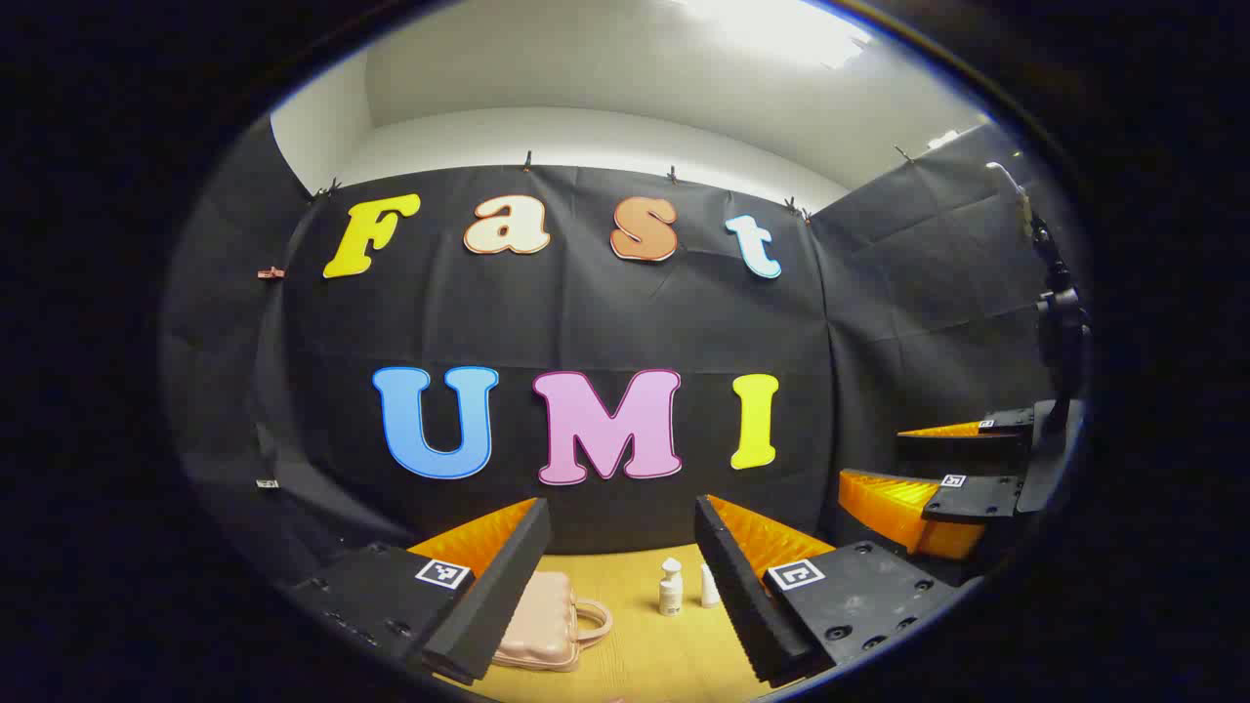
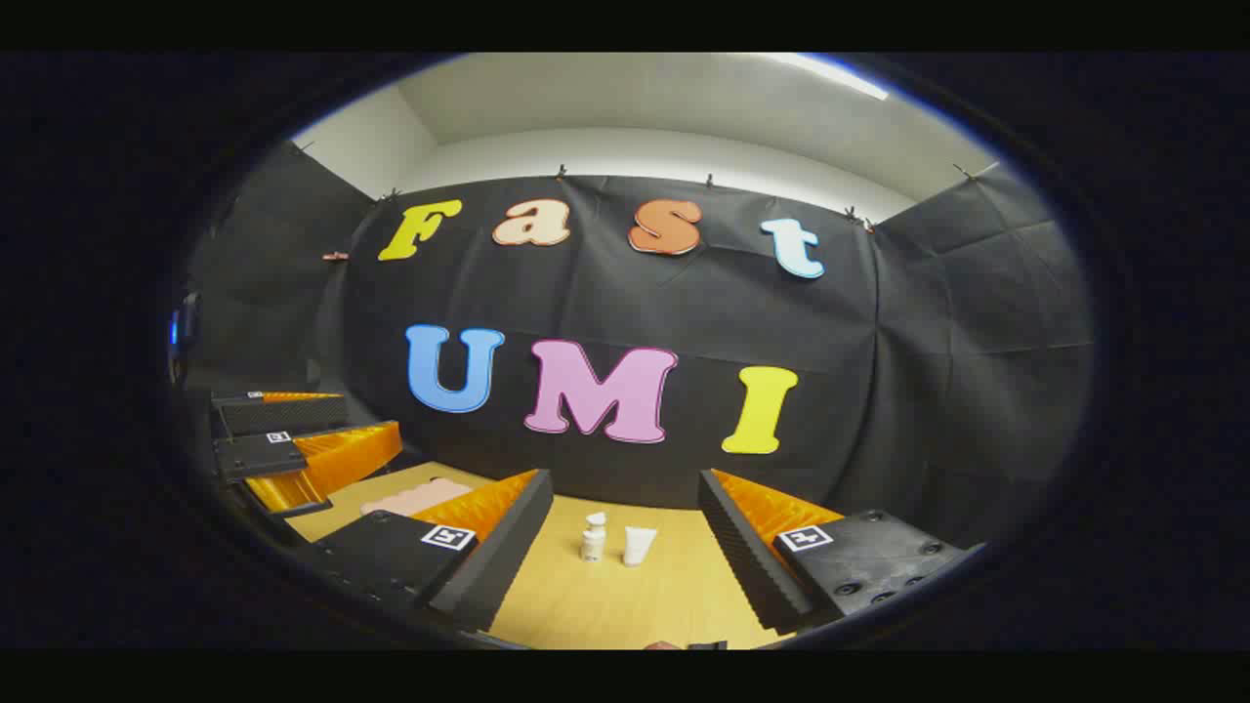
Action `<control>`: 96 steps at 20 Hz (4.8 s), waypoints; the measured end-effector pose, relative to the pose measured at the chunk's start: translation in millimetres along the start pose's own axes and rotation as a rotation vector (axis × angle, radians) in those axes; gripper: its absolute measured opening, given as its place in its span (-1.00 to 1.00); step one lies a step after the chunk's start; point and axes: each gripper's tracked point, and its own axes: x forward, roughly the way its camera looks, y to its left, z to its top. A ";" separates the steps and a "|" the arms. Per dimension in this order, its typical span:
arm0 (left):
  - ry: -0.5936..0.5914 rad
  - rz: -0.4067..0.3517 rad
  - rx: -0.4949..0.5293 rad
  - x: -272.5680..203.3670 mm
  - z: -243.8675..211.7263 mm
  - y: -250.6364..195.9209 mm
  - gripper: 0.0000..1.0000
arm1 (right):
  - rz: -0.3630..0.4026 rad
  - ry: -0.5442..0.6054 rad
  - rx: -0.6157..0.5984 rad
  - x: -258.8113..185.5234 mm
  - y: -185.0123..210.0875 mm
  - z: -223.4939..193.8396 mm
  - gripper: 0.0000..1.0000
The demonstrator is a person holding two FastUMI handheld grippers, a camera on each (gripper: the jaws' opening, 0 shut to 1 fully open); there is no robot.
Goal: First open the suitcase, pack the skin care products into it, and then close the suitcase.
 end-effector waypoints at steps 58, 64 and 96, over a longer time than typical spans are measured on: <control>1.087 -0.027 0.046 211.1 -436.8 18.8 0.51 | -0.069 0.557 0.213 107.0 -98.9 -208.2 0.90; 1.121 -0.067 0.151 212.3 -454.4 33.5 -0.47 | -0.075 0.566 0.216 109.0 -87.7 -204.2 0.91; 0.675 -0.048 -0.272 216.1 -190.1 253.2 -0.87 | -0.004 0.576 0.231 141.6 -20.8 -207.6 0.91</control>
